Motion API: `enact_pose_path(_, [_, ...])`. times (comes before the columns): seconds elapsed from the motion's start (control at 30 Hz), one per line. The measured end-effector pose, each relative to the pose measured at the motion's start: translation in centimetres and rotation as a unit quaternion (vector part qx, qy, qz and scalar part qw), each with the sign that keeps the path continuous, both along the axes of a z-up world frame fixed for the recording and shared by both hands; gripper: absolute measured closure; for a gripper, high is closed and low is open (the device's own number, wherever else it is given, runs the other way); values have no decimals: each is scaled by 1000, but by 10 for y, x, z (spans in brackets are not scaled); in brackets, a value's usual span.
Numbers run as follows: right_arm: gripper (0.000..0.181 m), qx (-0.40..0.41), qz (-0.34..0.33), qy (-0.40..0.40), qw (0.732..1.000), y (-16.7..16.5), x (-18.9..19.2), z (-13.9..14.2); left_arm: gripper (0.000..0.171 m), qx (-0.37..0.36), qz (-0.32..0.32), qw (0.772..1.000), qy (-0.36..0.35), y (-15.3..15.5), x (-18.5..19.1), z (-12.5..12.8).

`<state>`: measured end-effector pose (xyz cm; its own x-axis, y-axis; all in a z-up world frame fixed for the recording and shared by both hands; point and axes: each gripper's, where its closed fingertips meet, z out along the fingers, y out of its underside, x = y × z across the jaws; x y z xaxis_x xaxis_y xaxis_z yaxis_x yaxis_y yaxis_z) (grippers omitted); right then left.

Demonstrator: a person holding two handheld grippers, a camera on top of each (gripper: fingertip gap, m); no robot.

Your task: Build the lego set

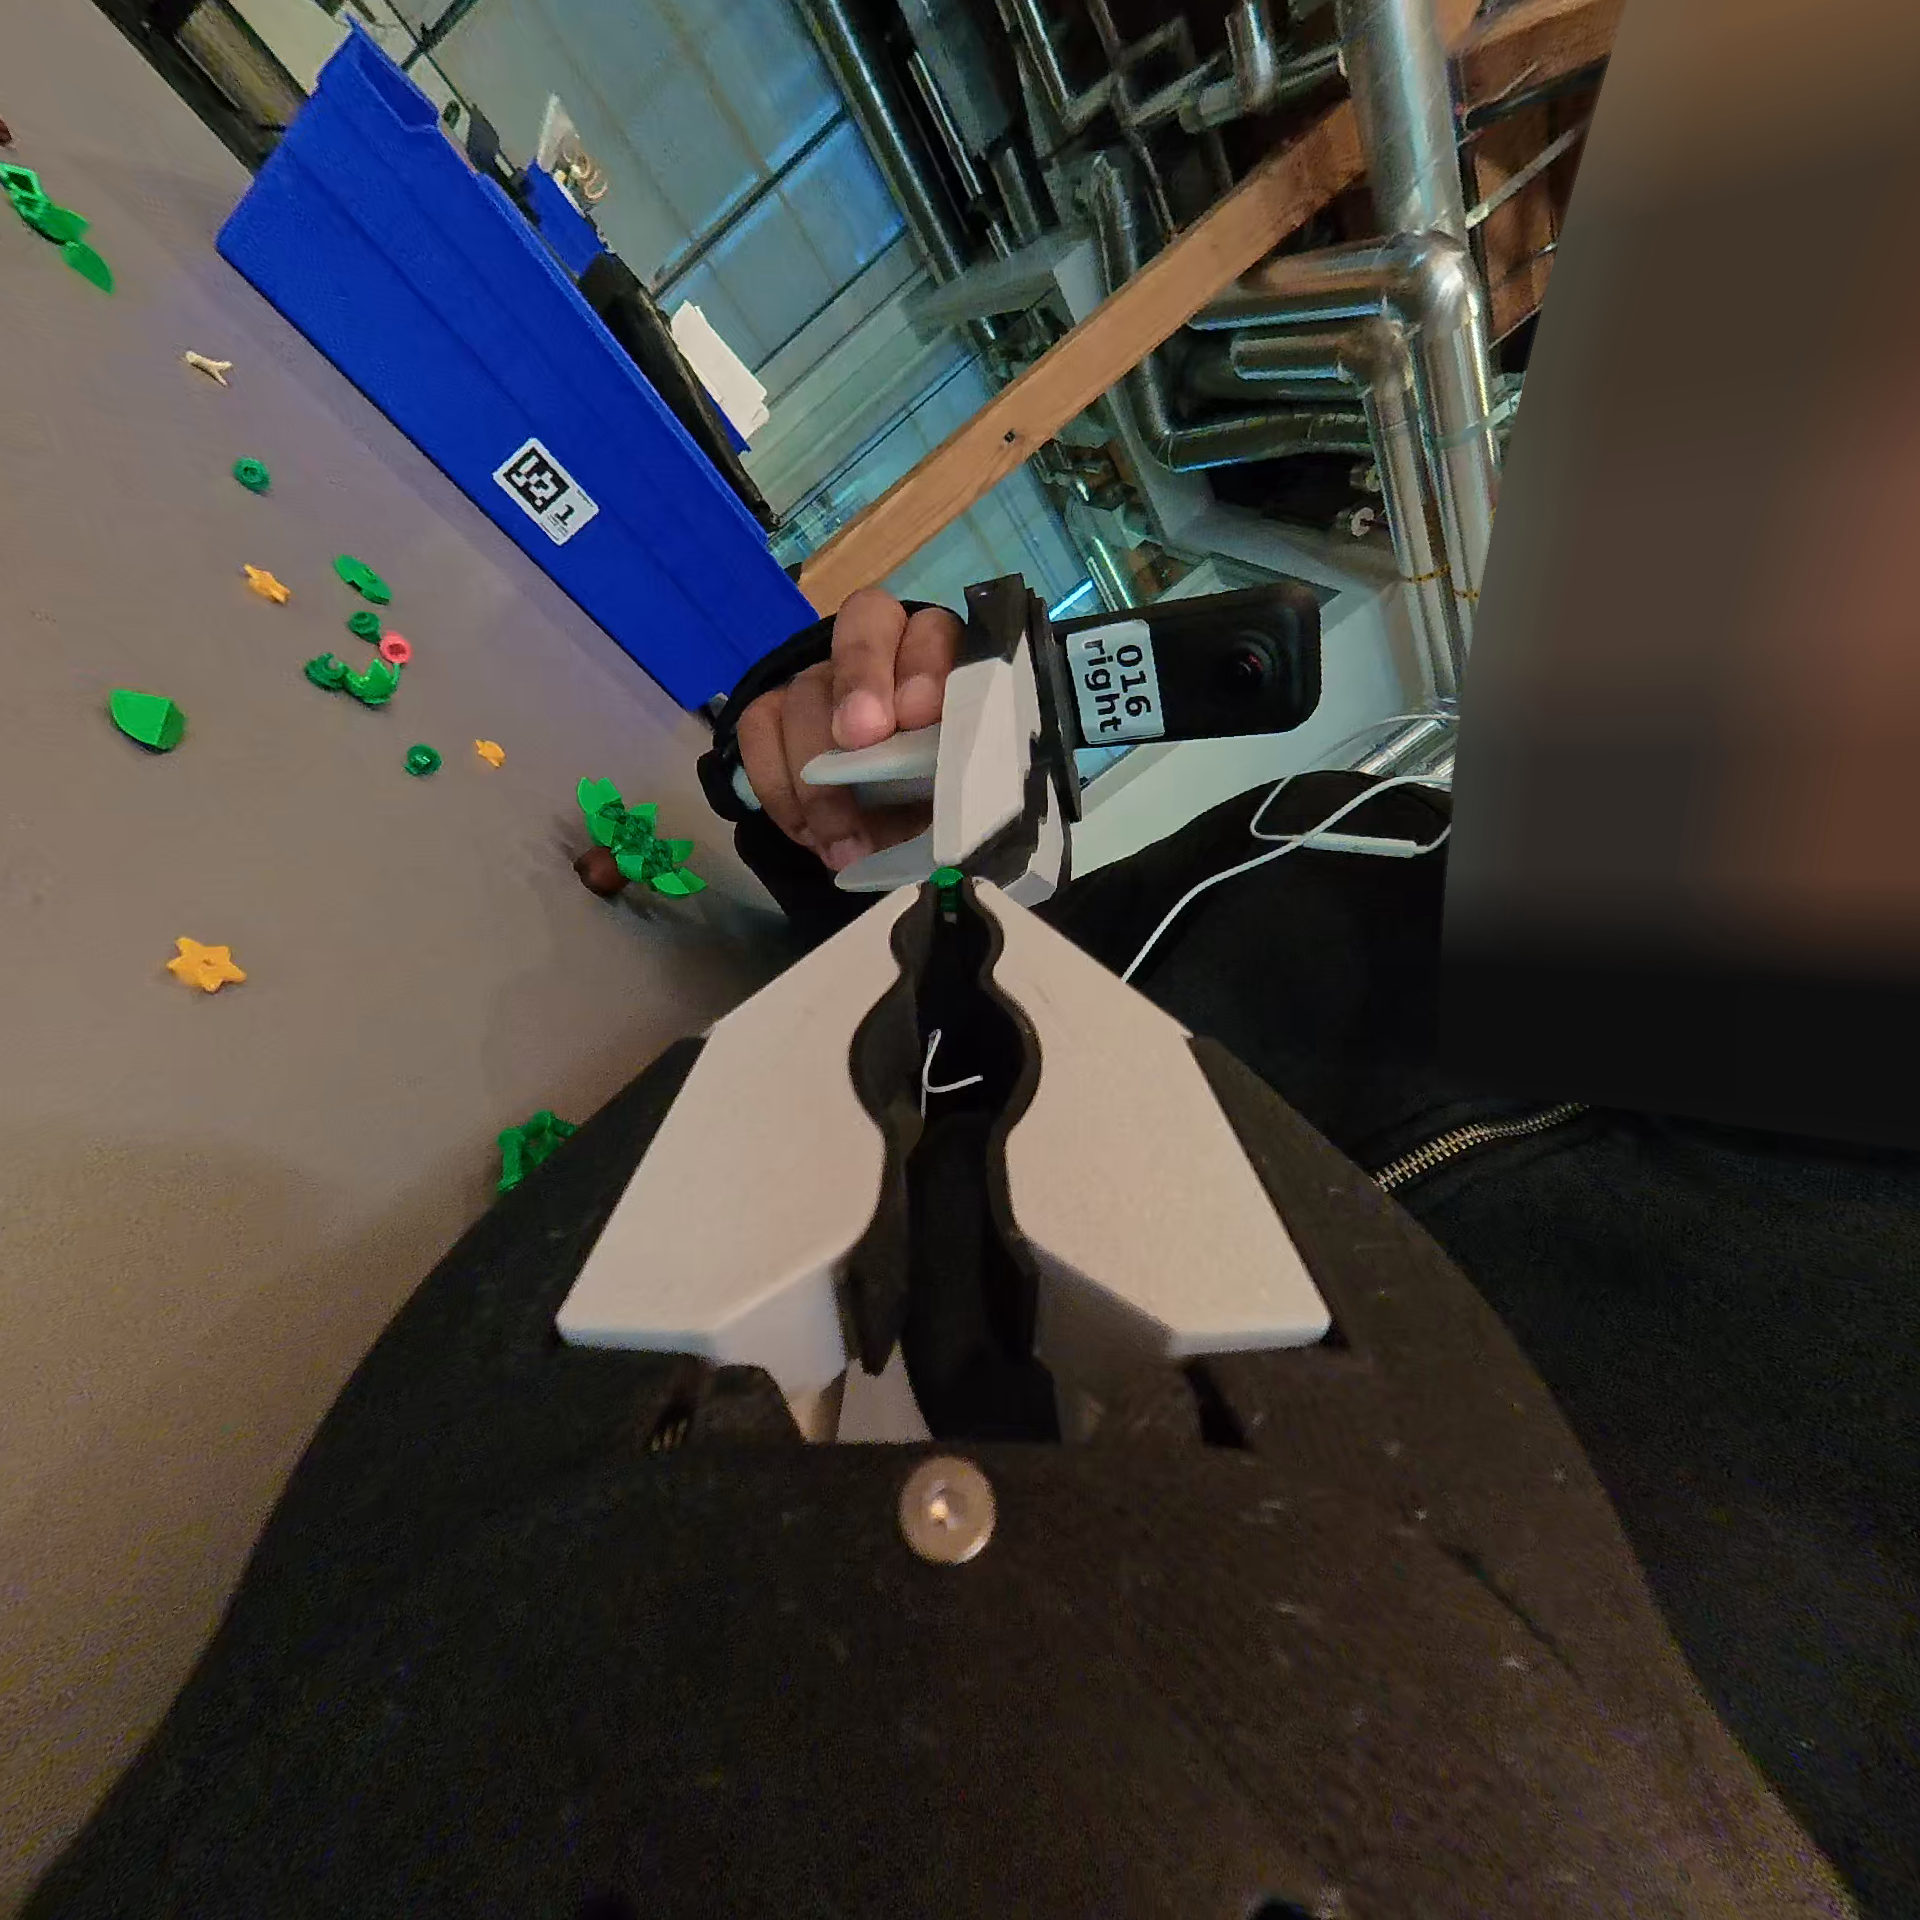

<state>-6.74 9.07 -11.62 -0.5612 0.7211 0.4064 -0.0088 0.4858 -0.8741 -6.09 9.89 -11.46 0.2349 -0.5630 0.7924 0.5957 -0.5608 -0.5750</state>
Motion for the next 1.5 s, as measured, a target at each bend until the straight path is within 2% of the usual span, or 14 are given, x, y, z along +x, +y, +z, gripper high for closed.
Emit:
enact_pose_path(0.43, [179, -9, 3, 0, 1000, 0, 1, 2, 171, 5, -1, 1000, -2, -1, 1, 1])
enact_pose_path(0.53, [170, -16, 6, -9, 1000, -1, 1, 0, 171, 5, -3, 1000, -6, -1, 1, 2])
enact_pose_path(0.67, [176, -5, 2, -3, 1000, 0, 1, 0, 171, 5, -7, 1000, -7, -1, 2, 2])
enact_pose_path(1.5, [177, 13, -1, -4, 1000, 1, 1, -2, 171, 5, 1, 1000, 6, 0, 3, 0])
